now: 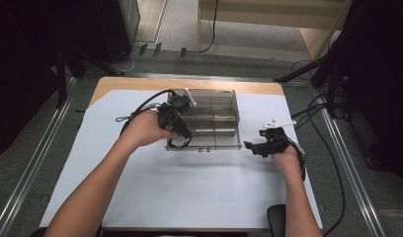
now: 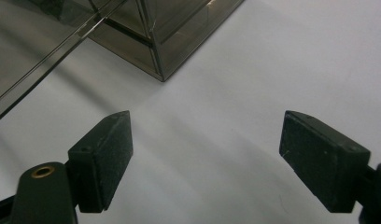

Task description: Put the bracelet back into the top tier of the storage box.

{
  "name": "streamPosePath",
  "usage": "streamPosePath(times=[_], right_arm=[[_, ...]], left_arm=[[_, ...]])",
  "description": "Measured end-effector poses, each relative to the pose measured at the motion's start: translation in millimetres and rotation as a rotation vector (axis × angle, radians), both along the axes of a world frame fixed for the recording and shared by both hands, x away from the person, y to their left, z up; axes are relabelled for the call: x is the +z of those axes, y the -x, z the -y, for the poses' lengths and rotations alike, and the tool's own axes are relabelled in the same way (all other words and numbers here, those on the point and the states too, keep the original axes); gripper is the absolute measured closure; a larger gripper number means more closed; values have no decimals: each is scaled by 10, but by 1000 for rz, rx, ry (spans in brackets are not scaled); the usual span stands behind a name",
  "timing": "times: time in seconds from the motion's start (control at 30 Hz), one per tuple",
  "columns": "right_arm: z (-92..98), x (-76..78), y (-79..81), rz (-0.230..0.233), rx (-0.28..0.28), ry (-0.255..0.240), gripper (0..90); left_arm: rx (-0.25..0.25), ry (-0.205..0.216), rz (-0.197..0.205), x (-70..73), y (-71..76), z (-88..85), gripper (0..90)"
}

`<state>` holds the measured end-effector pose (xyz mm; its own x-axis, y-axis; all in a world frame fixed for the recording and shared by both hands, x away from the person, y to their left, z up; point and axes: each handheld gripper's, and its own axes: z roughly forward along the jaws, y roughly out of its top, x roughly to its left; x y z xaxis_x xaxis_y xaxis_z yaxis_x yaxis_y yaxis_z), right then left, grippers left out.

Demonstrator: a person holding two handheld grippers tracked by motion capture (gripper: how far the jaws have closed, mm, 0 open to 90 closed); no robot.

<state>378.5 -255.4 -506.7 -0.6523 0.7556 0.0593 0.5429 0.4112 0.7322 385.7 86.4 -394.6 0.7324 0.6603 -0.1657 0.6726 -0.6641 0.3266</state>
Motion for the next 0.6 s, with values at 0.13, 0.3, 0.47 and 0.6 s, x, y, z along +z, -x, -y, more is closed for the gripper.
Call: streamPosePath(times=[0.13,0.3,0.47,0.6], right_arm=[[-6,3,2,2,1,6,183],[-7,1,3,-1,0,11,183],[-14,-5,1,0,2,14,183],[-20,-4,3,-4,4,15,183]], left_arm=[[1,39,7,75,48,-82,473],[5,57,35,112,149,-215,432],[28,71,48,100,221,-369,403],[38,95,56,85,284,-516,393]])
